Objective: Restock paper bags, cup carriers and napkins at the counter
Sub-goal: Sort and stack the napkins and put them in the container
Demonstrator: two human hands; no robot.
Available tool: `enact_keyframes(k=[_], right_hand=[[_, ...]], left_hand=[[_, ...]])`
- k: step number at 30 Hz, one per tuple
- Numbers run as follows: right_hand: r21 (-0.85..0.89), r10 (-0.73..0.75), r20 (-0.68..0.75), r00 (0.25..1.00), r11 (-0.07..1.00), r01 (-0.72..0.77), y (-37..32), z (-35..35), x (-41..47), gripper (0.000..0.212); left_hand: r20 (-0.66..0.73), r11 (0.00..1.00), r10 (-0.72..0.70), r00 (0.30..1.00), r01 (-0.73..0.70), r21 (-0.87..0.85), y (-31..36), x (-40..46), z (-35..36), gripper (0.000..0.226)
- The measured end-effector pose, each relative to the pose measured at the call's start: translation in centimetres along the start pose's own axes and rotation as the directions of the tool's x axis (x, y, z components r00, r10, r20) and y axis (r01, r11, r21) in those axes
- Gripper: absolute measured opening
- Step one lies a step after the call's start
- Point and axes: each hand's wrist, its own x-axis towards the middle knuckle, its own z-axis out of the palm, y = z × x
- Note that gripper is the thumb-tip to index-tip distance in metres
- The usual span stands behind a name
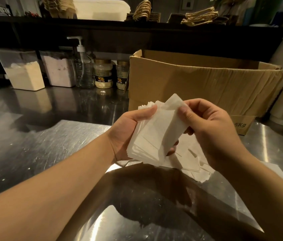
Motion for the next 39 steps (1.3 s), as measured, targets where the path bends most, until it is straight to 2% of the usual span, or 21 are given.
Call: enact_keyframes(k=[2,3,5,8,11,15,17,19,23,26,29,31,33,37,39], right_hand=[[0.213,0.136,0.192,0.972,0.961,-0.177,-1.1,-0.7,0.2,0.013],[0.245,0.168,0.29,0.942,0.939,-0.243,-1.5,-1.0,0.3,0.018],[0.179,0.174,0.361,0.916,0.951,-0.251,-1.5,-0.9,0.1,0.019],[0.063,0.138,0.264,0.955,0.985,-0.16,-0.6,-0.2,-0.2,0.019],[-0.023,0.08,0.177,0.981,0.997,-0.077,0.0,0.0,-0.1,0.007],[-0.108,0.024,0.12,0.992,0.994,-0.011,0.4,0.0,0.0,0.003],[-0.045,0.041,0.125,0.991,0.998,-0.035,0.2,0.1,-0.1,0.004],[0.118,0.095,0.159,0.983,0.986,-0.114,-0.4,-0.1,-0.2,0.005],[0.409,0.105,0.245,0.964,0.89,-0.201,-1.6,-0.6,-0.3,0.021],[0.527,0.121,0.197,0.973,0.824,-0.209,-1.3,-0.3,-0.4,0.021],[0.489,0.162,0.103,0.981,0.851,-0.192,-0.2,0.3,-0.4,0.017],[0.428,0.206,0.019,0.978,0.883,-0.194,0.3,0.8,-0.5,0.022],[0.367,0.246,-0.062,0.967,0.907,-0.207,0.7,1.1,-0.5,0.016],[0.267,0.232,-0.19,0.954,0.947,-0.178,0.9,1.4,-0.6,0.01],[0.248,0.234,-0.21,0.949,0.952,-0.179,0.9,1.3,-0.7,0.01]], left_hand=[[-0.034,0.999,0.021,0.999,-0.022,-0.024,-0.1,0.2,-0.2,0.056],[-0.046,0.999,0.033,0.998,-0.034,-0.027,0.0,0.2,-0.1,0.052],[-0.035,0.999,0.028,0.999,-0.029,-0.032,0.0,0.0,-0.1,0.049],[-0.025,1.0,0.014,1.0,-0.014,-0.01,0.1,-0.1,0.3,0.047],[-0.076,1.0,0.011,0.997,-0.01,0.015,0.2,0.0,0.4,0.044],[-0.1,1.0,-0.02,0.995,0.022,0.02,0.1,0.0,0.2,0.046],[-0.109,1.0,-0.03,0.994,0.03,0.0,0.1,0.1,0.2,0.052],[-0.101,0.999,-0.044,0.994,0.041,-0.033,0.1,0.1,0.1,0.06],[-0.096,0.997,-0.04,0.995,0.033,-0.071,0.2,0.0,0.6,0.043],[-0.035,0.985,-0.113,0.993,0.107,-0.137,0.0,-0.2,0.9,0.046],[-0.027,0.993,-0.087,0.996,0.085,-0.083,-0.4,0.0,1.2,0.046],[-0.074,0.999,-0.046,0.996,0.046,-0.01,-0.7,0.1,1.3,0.038],[-0.145,0.998,-0.029,0.989,0.037,0.055,-1.1,0.3,1.5,0.033],[-0.21,0.995,-0.014,0.978,0.035,0.097,-1.5,0.7,1.3,0.035],[-0.208,0.995,-0.007,0.978,0.029,0.1,-1.5,0.8,1.2,0.035]])
